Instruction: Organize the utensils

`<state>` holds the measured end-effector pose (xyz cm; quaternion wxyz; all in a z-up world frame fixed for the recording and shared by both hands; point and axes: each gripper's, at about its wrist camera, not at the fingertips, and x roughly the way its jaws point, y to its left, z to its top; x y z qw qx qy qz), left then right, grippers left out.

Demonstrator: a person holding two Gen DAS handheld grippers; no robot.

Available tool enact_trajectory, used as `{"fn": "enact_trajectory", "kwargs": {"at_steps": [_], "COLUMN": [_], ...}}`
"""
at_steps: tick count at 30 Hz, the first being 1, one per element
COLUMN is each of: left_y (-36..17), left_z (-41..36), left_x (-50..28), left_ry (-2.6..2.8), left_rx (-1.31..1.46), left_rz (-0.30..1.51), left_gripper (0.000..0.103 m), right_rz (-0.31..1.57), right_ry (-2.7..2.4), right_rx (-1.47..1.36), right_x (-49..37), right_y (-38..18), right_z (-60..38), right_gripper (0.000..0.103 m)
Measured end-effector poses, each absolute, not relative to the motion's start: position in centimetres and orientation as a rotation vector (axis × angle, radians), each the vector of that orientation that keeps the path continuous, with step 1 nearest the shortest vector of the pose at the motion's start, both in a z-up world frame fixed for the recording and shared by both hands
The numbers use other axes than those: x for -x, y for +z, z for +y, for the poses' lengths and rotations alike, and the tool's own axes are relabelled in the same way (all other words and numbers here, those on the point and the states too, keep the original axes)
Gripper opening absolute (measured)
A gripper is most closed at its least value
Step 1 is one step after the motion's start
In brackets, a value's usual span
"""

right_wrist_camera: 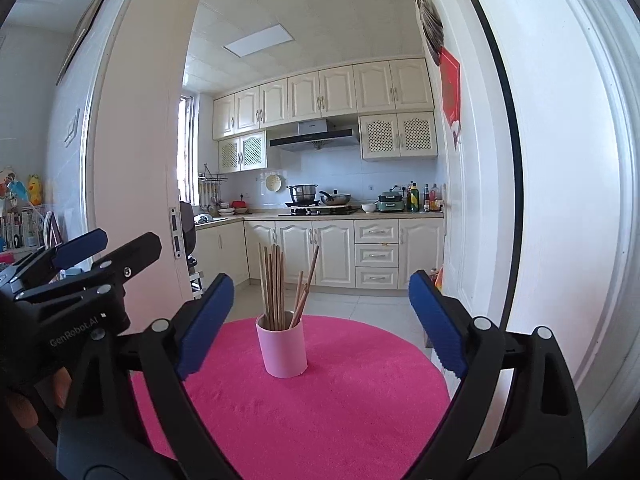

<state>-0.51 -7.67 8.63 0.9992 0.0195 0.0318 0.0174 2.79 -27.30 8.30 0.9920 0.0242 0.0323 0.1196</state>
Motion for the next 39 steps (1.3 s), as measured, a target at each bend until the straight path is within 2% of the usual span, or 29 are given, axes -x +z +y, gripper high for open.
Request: {"fn": "enact_trajectory", "kwargs": {"at_steps": [39], "left_y": [8.5], "left_z": [-8.6], "left_x": [2.9], "left_ry": [0.077], "left_rx": [-0.056], "left_rz": [0.038], "left_gripper": [0.075], "right_rz": [0.06], "right_ry": [0.263], "right_rx": [-0.064], "right_x": [-0.8], "right_y": [8.5], "right_z": [-28.0], "right_gripper": [0.091]}}
